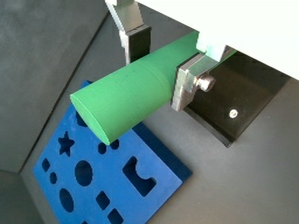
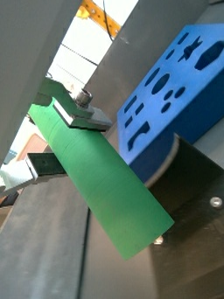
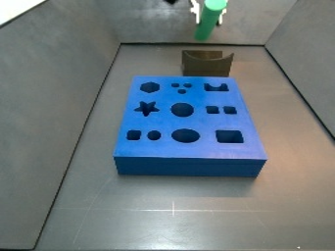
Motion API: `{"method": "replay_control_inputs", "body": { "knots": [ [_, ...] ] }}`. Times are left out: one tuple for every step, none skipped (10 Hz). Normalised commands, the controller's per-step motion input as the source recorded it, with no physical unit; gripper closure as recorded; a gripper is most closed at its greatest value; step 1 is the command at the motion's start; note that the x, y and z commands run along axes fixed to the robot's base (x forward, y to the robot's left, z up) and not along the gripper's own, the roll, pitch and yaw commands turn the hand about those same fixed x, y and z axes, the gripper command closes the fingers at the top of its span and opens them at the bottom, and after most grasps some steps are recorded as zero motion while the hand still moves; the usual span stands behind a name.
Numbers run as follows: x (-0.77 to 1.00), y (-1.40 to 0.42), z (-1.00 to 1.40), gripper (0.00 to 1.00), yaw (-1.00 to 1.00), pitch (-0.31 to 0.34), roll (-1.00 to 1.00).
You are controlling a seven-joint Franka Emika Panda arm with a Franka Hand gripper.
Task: Pick up the oval object. Move up. Place the oval object on the fixture. Regrasp the oval object. Move to above the board. Insert the oval object.
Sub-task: Place the oval object on the fixture.
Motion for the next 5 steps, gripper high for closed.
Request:
{"method": "replay_control_inputs", "body": {
  "knots": [
    [0.19, 0.14, -1.00, 1.00, -0.19, 0.141, -0.40],
    [0.19, 0.14, -1.00, 1.00, -0.20, 0.118, -0.30],
    [0.20, 0.14, -1.00, 1.00, -0.20, 0.054, -0.19],
    [0.19, 0.13, -0.94, 1.00, -0.19, 0.031, -0.17],
    [0.15, 0.10, -0.69, 1.00, -0.17, -0.004, -0.17]
  ]
}}
